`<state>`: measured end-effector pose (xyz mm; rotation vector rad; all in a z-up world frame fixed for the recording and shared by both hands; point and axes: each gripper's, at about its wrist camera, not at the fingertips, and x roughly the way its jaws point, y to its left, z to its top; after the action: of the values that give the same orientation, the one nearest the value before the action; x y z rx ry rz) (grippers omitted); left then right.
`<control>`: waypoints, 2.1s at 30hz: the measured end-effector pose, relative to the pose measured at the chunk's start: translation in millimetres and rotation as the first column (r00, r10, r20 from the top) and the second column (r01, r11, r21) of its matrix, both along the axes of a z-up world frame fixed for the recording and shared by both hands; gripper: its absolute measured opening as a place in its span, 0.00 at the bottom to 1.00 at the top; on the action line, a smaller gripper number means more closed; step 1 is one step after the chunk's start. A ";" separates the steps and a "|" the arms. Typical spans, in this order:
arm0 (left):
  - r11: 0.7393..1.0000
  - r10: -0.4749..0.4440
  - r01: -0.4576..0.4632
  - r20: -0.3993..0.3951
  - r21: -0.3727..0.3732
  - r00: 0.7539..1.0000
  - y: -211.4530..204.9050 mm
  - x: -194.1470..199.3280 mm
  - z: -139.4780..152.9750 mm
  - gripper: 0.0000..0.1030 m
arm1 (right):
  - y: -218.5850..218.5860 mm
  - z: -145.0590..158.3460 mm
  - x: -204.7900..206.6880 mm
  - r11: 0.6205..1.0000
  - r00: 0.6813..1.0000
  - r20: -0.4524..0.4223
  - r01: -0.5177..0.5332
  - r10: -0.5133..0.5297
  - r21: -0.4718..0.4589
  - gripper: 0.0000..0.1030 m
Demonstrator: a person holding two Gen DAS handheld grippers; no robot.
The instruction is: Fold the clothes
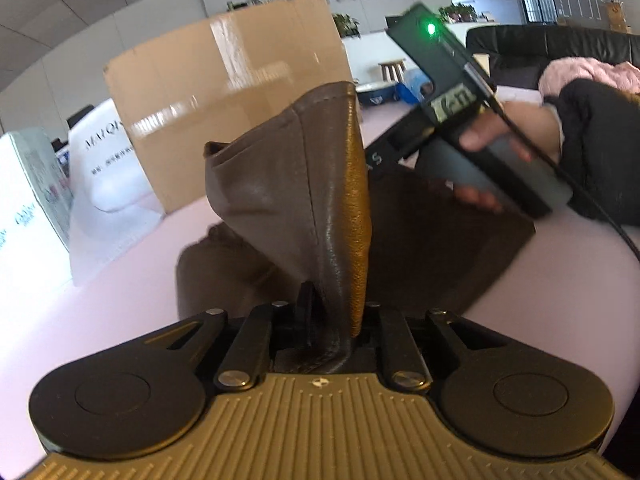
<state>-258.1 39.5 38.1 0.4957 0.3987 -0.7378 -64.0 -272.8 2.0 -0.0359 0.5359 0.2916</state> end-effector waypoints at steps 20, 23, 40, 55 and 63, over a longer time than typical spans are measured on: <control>0.998 0.001 -0.006 0.075 0.070 0.997 -29.8 4.8 -15.1 0.62 | -25.5 38.9 -53.0 0.917 0.960 0.277 -0.146 0.041 0.371 1.00; 0.997 0.025 -0.030 0.069 0.070 0.997 -28.8 6.8 -15.1 0.68 | -11.3 36.3 -52.0 0.928 0.971 0.215 -0.174 0.105 0.329 0.96; 0.987 0.149 -0.149 0.000 0.057 0.989 21.3 16.6 -0.8 0.79 | 33.5 -15.9 -43.0 0.985 0.982 -0.076 -0.174 0.173 0.002 0.51; 0.912 0.320 -0.353 -0.180 -0.207 0.930 111.0 11.0 34.5 0.79 | 39.6 -12.6 -40.4 0.983 0.983 -0.047 -0.179 0.177 -0.049 0.54; 0.862 0.302 -0.436 -0.427 -0.260 0.852 95.2 50.4 -3.7 0.79 | 36.5 18.5 -61.6 0.973 0.973 0.057 -0.225 0.222 0.058 0.80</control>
<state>-207.7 134.7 34.4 -0.0721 0.6852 -0.4988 -125.7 -236.4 20.5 -0.0419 0.4722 0.5269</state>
